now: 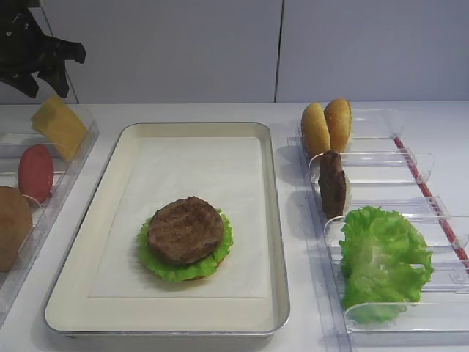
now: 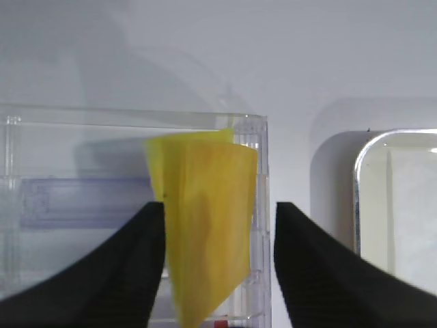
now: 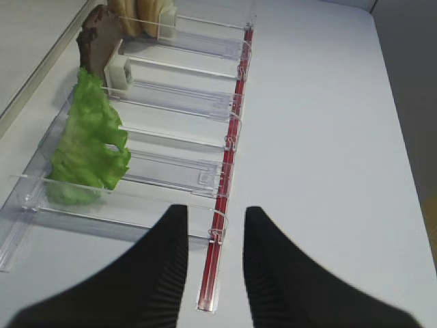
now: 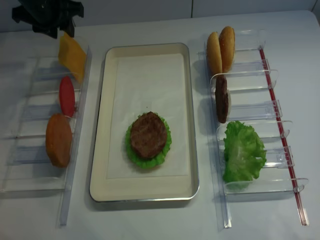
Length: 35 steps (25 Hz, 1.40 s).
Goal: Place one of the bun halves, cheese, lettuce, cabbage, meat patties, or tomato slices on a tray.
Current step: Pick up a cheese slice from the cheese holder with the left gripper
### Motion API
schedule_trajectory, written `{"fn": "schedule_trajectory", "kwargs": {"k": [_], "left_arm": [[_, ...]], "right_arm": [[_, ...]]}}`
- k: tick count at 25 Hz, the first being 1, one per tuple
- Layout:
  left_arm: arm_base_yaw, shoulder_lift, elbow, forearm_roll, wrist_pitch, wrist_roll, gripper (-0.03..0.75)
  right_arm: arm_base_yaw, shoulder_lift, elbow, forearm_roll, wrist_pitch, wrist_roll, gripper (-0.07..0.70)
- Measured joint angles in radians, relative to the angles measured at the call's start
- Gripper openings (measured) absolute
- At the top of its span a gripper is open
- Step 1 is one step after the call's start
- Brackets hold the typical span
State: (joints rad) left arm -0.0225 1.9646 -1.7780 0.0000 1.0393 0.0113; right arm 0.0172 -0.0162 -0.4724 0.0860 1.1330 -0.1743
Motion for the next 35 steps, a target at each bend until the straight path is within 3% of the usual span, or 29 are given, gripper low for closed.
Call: {"fn": "schedule_trajectory", "kwargs": {"k": [14,20,26,35], "left_arm": [[0.0,0.05,0.0,0.0,0.052,0.002,0.325],[0.0,0.054,0.0,0.0,0.058,0.004,0.218],[0.0,0.054,0.0,0.0,0.06,0.008,0.008],[0.0,0.014,0.0,0.0,0.092,0.012,-0.004]], "right_arm": [[0.0,0.0,0.0,0.0,0.0,0.0,0.245],[0.0,0.0,0.0,0.0,0.0,0.0,0.245],[0.0,0.0,0.0,0.0,0.0,0.0,0.245],[0.0,0.0,0.0,0.0,0.0,0.0,0.245]]}}
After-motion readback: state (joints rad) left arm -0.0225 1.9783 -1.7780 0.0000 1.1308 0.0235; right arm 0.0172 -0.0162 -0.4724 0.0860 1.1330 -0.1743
